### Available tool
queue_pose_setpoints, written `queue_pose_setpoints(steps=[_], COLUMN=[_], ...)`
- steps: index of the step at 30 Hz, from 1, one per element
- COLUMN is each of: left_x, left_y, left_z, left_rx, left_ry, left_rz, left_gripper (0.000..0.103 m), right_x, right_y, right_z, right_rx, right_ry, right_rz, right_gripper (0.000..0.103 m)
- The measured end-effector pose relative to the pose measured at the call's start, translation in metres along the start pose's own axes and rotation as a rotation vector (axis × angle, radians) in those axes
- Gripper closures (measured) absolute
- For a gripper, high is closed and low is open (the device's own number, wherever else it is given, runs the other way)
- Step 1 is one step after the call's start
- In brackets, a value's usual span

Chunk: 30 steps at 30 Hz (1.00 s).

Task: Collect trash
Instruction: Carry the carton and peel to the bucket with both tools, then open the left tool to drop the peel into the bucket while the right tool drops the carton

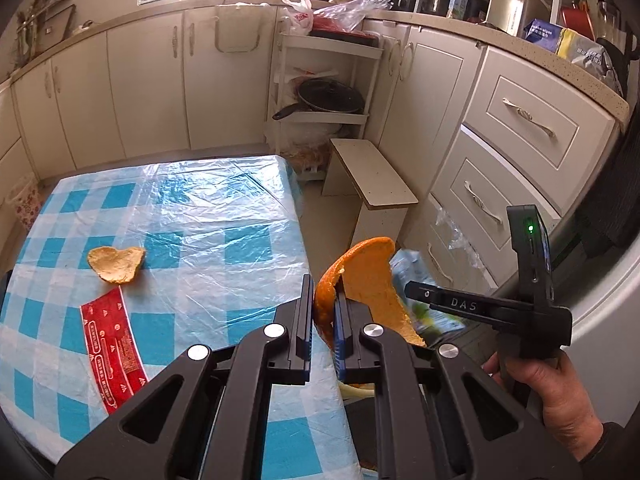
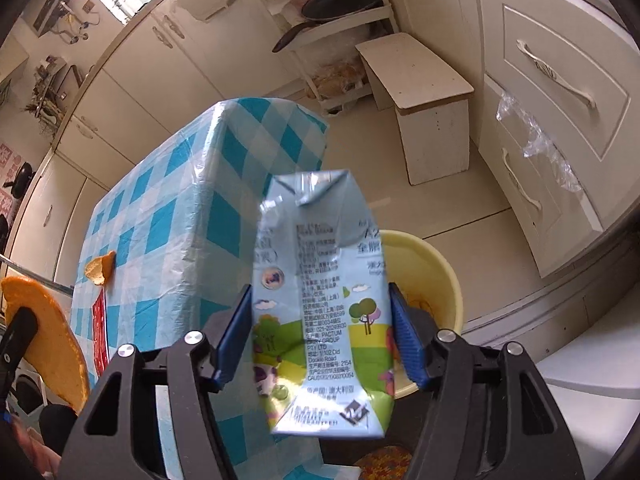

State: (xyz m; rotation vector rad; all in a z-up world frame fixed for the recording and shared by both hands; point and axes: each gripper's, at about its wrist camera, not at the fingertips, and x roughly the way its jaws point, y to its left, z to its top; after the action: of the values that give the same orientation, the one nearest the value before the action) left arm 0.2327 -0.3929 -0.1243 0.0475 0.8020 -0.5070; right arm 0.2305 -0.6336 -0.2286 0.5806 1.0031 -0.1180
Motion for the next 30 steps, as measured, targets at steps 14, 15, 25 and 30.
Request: queue_pose_setpoints(steps=[14,15,25,30], left_x=[0.071,0.078,0.143,0.118], left_y=[-0.04,-0.044,-0.069,-0.061], left_z=[-0.013,-0.014,-0.015,-0.017], left_rx=[0.03,0.033,0.025,0.041], left_ry=[0.127,0.141,0.289,0.241], left_rz=[-0.003,-0.004,-0.028,-0.011], left_gripper=[0.094,0.094,0.053,0.041], right_x=[-0.072,-0.075,-0.088,-0.089], right_y=[-0.015,-0.014,-0.018,-0.013], right_z=[0.028,0.029,0.037,0.039], right_rx=[0.127,0.129,0.133,0.125], right_ry=[-0.267,-0.278,-0.325,-0.327], right_rz=[0.08,0.087,0.091,0.097], right_gripper=[0.03,0.03,0.029,0.029])
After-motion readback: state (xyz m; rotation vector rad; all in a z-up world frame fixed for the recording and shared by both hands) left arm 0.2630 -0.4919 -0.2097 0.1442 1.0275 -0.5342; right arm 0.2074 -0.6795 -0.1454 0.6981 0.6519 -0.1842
